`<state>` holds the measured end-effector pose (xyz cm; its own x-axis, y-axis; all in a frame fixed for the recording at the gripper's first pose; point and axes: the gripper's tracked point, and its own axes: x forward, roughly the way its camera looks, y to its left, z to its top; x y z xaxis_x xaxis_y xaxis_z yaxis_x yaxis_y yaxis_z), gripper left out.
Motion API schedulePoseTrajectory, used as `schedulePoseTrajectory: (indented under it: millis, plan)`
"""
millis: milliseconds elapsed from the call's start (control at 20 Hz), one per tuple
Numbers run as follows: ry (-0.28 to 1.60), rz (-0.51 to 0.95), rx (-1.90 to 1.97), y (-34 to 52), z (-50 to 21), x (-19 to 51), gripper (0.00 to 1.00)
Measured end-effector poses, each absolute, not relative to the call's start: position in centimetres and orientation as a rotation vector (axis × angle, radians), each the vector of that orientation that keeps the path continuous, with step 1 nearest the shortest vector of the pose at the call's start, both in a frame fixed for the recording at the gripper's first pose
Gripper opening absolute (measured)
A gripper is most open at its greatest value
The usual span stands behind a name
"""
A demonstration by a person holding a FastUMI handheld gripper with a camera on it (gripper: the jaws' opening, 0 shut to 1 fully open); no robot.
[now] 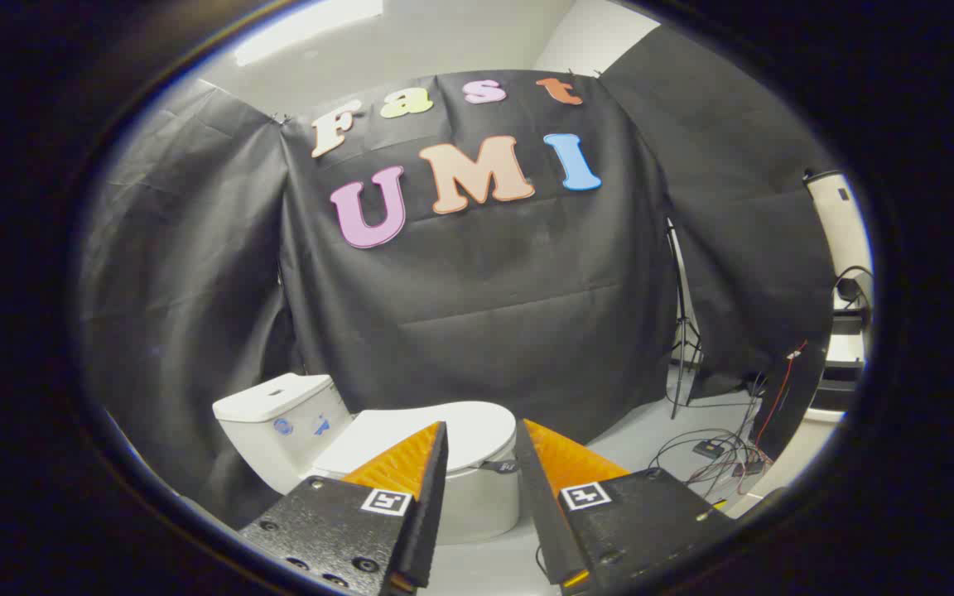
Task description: Open the toilet lid.
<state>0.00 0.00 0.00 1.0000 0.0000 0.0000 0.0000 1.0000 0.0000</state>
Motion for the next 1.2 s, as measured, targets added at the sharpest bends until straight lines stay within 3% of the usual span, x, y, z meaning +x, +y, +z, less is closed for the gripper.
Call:
schedulePoseTrajectory:
  millis: [1200]
  plan:
    - [0.018, -0.027, 0.136, -1.9, -1.7, 0.6, 0.51]
